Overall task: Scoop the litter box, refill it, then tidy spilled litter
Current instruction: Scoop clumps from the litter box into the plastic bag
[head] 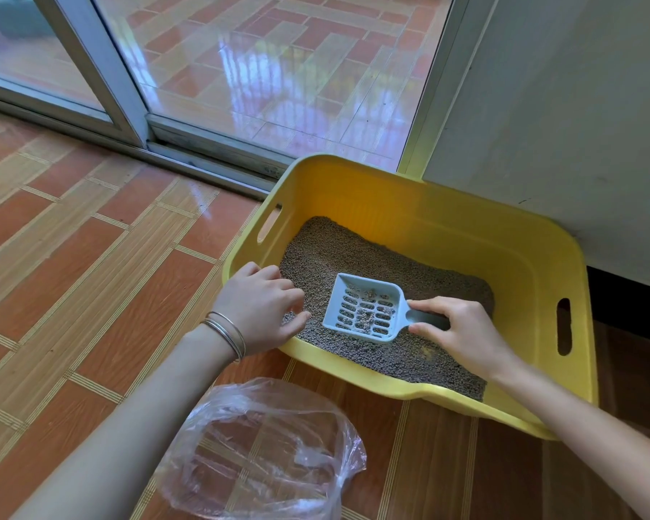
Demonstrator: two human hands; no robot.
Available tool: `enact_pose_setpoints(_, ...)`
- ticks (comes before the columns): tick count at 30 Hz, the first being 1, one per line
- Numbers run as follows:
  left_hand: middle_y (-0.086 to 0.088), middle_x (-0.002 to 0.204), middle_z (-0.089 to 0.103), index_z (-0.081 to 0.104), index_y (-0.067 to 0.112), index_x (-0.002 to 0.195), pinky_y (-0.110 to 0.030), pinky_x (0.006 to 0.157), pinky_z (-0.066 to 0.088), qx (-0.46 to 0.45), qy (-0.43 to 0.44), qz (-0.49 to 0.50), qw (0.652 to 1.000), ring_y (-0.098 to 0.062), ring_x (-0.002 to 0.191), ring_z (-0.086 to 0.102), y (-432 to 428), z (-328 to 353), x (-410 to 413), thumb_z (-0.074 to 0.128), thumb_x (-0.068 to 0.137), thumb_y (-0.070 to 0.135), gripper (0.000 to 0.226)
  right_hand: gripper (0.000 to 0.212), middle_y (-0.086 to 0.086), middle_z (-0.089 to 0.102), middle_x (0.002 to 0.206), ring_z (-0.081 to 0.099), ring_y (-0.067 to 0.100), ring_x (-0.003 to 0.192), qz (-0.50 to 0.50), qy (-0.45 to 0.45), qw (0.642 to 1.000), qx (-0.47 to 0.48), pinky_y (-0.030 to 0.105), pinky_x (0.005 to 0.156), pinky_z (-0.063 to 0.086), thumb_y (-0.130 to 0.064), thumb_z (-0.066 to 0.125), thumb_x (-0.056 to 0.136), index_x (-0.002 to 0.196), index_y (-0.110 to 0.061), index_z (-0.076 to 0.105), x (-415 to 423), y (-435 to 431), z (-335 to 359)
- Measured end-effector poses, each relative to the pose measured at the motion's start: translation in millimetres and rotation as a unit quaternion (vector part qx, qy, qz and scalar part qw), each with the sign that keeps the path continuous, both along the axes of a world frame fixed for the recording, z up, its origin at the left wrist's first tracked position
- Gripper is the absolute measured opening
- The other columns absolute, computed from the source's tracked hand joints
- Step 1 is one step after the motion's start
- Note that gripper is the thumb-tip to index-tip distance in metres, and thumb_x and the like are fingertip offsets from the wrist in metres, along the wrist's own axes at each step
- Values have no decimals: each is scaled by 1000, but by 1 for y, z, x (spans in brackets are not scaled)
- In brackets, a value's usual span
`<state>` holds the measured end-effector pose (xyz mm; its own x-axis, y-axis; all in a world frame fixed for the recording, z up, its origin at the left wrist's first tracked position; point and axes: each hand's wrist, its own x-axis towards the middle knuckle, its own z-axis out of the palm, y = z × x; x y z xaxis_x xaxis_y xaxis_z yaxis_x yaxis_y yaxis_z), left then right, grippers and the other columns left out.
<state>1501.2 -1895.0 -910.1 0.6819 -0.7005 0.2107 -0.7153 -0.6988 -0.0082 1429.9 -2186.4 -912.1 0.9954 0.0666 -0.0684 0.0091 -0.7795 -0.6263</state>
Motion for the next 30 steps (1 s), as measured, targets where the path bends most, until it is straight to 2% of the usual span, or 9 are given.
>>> enact_pose_setpoints(4, 11, 59, 58, 60, 27, 62, -30, 63, 39, 3, 18, -2, 1000, -17, 64, 54, 2, 4, -3, 36, 84, 49, 39, 38, -6, 69, 99, 60, 3, 88, 25, 1, 1000, 0, 10, 76, 42, -20, 75, 76, 112, -16, 67, -3, 6, 5)
enact_pose_setpoints(8, 4, 75, 62, 65, 21, 75, -32, 63, 45, -30, 54, -28, 998, -20, 74, 58, 19, 11, -18, 41, 86, 40, 32, 38, -10, 68, 93, 61, 0, 84, 64, -20, 997, 24, 11, 73, 44, -18, 77, 74, 111, -17, 68, -10, 19, 24)
enact_pose_setpoints(13, -7, 111, 61, 64, 11, 100, -34, 90, 40, -99, 38, 4, 994, -25, 102, 52, 59, 20, -60, 48, 84, 25, 27, 39, -16, 65, 86, 60, -1, 80, 154, -34, 987, 33, 8, 67, 42, -19, 78, 72, 109, -22, 68, -31, 50, 49)
enact_pose_setpoints(15, -9, 119, 58, 62, 10, 103, -36, 91, 43, -97, 50, 46, 993, -25, 107, 50, 77, 19, -80, 49, 82, 22, 28, 39, -17, 65, 86, 60, 0, 76, 189, -50, 981, -12, 15, 65, 46, -22, 79, 72, 109, -24, 68, -40, 64, 52)
enact_pose_setpoints(18, -7, 117, 60, 62, 15, 97, -42, 75, 53, -51, 112, 122, 985, -25, 103, 56, 106, 5, -110, 48, 78, 29, 27, 37, -15, 67, 83, 63, 11, 71, 212, -92, 967, -105, 29, 56, 51, -25, 82, 68, 103, -29, 70, -54, 85, 44)
enact_pose_setpoints(20, -7, 118, 60, 64, 20, 95, -44, 73, 55, 3, 158, 151, 976, -27, 103, 59, 121, -10, -127, 56, 78, 31, 22, 37, -13, 67, 75, 64, 18, 62, 236, -125, 948, -176, 28, 50, 50, -29, 85, 61, 95, -31, 72, -61, 98, 32)
enact_pose_setpoints(22, -9, 131, 52, 63, 25, 104, -46, 84, 51, 49, 219, 165, 960, -30, 115, 52, 127, -24, -140, 63, 79, 30, 26, 34, -12, 65, 67, 61, 18, 56, 260, -157, 928, -213, 25, 44, 46, -27, 87, 56, 87, -29, 73, -68, 109, 14)
enact_pose_setpoints(25, -4, 151, 24, 51, 31, 125, -39, 102, 38, 106, 298, 191, 929, -25, 131, 31, 125, -39, -151, 52, 89, 38, 37, 23, -6, 63, 67, 58, 21, 54, 289, -215, 898, -252, 26, 45, 43, -13, 74, 69, 89, -24, 73, -72, 118, -14)
enact_pose_setpoints(30, -2, 150, 22, 41, 25, 133, -30, 84, 45, 112, 313, 242, 912, -20, 122, 40, 112, -46, -146, 42, 95, 31, 39, 34, 0, 68, 83, 62, 23, 63, 303, -307, 866, -252, 29, 53, 49, -12, 47, 78, 100, -16, 72, -71, 113, -25)
